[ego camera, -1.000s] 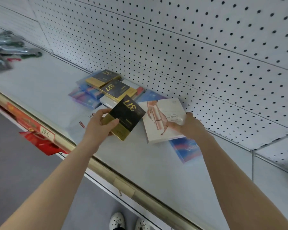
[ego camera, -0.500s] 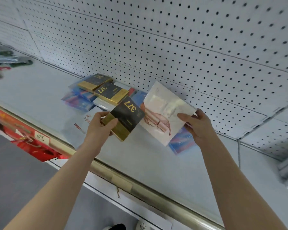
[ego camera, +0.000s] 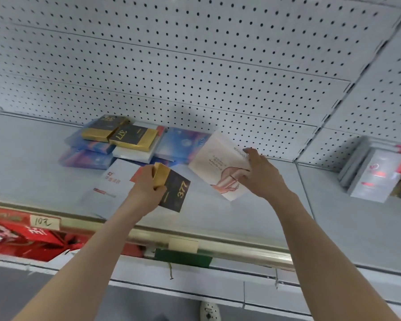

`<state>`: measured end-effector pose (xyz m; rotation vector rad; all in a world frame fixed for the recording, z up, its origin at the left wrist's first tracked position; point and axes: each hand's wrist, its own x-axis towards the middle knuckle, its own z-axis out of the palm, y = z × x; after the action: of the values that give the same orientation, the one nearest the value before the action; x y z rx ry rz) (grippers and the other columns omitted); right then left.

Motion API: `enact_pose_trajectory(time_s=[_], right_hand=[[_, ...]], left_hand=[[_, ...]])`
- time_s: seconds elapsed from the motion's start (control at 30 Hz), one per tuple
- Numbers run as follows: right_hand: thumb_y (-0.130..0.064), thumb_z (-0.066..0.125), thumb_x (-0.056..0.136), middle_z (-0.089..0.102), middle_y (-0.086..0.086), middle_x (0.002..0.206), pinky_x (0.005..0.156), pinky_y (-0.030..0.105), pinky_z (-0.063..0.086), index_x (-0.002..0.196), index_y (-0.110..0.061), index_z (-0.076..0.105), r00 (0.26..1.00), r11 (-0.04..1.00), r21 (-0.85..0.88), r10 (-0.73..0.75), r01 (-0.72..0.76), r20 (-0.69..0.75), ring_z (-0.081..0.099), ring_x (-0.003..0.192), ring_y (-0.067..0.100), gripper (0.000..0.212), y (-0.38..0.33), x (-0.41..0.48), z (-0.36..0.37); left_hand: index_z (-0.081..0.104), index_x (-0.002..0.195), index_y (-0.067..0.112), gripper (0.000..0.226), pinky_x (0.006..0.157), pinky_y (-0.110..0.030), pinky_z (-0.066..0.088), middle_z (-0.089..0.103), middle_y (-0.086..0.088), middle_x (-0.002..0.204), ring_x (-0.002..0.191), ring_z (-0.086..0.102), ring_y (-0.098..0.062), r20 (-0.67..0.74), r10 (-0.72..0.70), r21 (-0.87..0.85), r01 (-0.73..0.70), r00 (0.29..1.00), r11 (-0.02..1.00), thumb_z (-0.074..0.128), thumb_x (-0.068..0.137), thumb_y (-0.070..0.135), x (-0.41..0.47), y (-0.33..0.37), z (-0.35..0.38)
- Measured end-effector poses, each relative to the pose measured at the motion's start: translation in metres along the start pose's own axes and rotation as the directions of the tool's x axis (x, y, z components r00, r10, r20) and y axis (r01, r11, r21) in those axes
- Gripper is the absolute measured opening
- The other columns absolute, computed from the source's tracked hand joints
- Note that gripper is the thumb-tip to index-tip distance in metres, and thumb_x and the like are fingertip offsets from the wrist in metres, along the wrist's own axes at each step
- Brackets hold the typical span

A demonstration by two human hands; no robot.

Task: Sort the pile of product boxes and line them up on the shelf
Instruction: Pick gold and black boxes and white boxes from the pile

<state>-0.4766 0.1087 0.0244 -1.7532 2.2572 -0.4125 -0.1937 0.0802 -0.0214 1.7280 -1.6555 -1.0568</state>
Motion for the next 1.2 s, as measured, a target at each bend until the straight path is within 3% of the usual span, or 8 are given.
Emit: enact_pose_trajectory(time_s=[0.13, 0.3, 0.5, 0.67, 0.77, 0.93, 1.07, 1.2], right_hand=[[-0.047, 0.072, 0.079, 0.061, -0.001, 0.083, 0.060, 0.032, 0.041, 0.101, -0.018, 0.046, 0.982, 0.970, 0.219, 0.134, -0.103, -0.134, 0.059, 0.074, 0.024, 0.045, 0.008, -0.026, 0.004], [-0.052, 0.070, 0.080, 0.065, -0.003, 0.086, 0.066, 0.043, 0.057, 0.102, -0.021, 0.055, 0.916, 0.864, 0.473, 0.315, -0.170, -0.247, 0.066, 0.073, 0.021, 0.040, 0.029, -0.070, -0.001], [-0.047, 0.069, 0.083, 0.061, -0.012, 0.088, 0.070, 0.044, 0.059, 0.111, -0.021, 0.049, 0.810, 0.823, 0.529, 0.448, -0.208, -0.378, 0.066, 0.083, 0.020, 0.043, 0.069, -0.137, -0.034], [-0.042, 0.065, 0.088, 0.061, -0.010, 0.090, 0.058, 0.020, 0.048, 0.112, -0.022, 0.054, 0.726, 0.824, 0.495, 0.516, -0.275, -0.456, 0.061, 0.079, 0.009, 0.033, 0.115, -0.191, -0.063], [-0.039, 0.064, 0.088, 0.063, -0.007, 0.090, 0.052, 0.015, 0.038, 0.111, -0.020, 0.057, 0.663, 0.802, 0.506, 0.569, -0.317, -0.486, 0.056, 0.073, 0.003, 0.031, 0.146, -0.221, -0.078], [-0.036, 0.066, 0.088, 0.058, -0.016, 0.081, 0.047, 0.010, 0.037, 0.109, -0.022, 0.057, 0.575, 0.740, 0.568, 0.655, -0.360, -0.490, 0.054, 0.072, -0.002, 0.027, 0.215, -0.269, -0.102], [-0.035, 0.068, 0.086, 0.060, -0.016, 0.081, 0.049, 0.011, 0.039, 0.102, -0.026, 0.058, 0.544, 0.716, 0.580, 0.686, -0.388, -0.483, 0.056, 0.073, 0.000, 0.021, 0.279, -0.305, -0.128], [-0.033, 0.068, 0.086, 0.059, -0.018, 0.081, 0.045, 0.009, 0.038, 0.099, -0.027, 0.056, 0.551, 0.719, 0.570, 0.684, -0.398, -0.478, 0.054, 0.067, -0.003, 0.018, 0.342, -0.330, -0.158]], left_hand=[[0.043, 0.102, 0.023, 0.032, 0.077, -0.044, 0.058, 0.055, 0.002, 0.094, 0.083, 0.060, -0.014, -0.018, -0.008, -0.073, 0.007, 1.000, 0.997, 0.070, 0.085, 0.017, -0.008, -0.003, 0.001], [0.049, 0.117, 0.028, 0.042, 0.074, -0.041, 0.059, 0.060, 0.004, 0.101, 0.090, 0.064, -0.017, -0.027, 0.059, -0.297, -0.065, 0.998, 0.953, 0.073, 0.083, 0.028, -0.022, 0.007, 0.014], [0.057, 0.109, 0.029, 0.032, 0.076, -0.046, 0.059, 0.061, 0.004, 0.107, 0.100, 0.063, -0.021, 0.059, 0.230, -0.382, -0.191, 0.971, 0.904, 0.074, 0.083, 0.024, -0.040, 0.043, 0.064], [0.057, 0.104, 0.038, 0.035, 0.085, -0.048, 0.055, 0.065, 0.009, 0.103, 0.094, 0.065, -0.014, 0.159, 0.339, -0.380, -0.259, 0.927, 0.888, 0.078, 0.077, 0.031, -0.063, 0.083, 0.118], [0.058, 0.093, 0.039, 0.027, 0.086, -0.046, 0.055, 0.066, 0.009, 0.098, 0.091, 0.065, -0.009, 0.207, 0.392, -0.348, -0.307, 0.896, 0.886, 0.078, 0.077, 0.033, -0.081, 0.107, 0.152], [0.060, 0.108, 0.027, 0.032, 0.085, -0.037, 0.056, 0.067, 0.006, 0.103, 0.096, 0.064, -0.011, 0.274, 0.465, -0.361, -0.358, 0.841, 0.861, 0.075, 0.080, 0.034, -0.124, 0.155, 0.225], [0.060, 0.113, 0.022, 0.035, 0.080, -0.025, 0.053, 0.067, 0.007, 0.104, 0.096, 0.063, -0.007, 0.320, 0.493, -0.375, -0.369, 0.809, 0.850, 0.071, 0.083, 0.036, -0.168, 0.194, 0.289], [0.059, 0.114, 0.023, 0.035, 0.085, -0.030, 0.054, 0.066, 0.005, 0.107, 0.100, 0.063, -0.011, 0.347, 0.511, -0.384, -0.378, 0.787, 0.843, 0.070, 0.084, 0.038, -0.202, 0.231, 0.353]])
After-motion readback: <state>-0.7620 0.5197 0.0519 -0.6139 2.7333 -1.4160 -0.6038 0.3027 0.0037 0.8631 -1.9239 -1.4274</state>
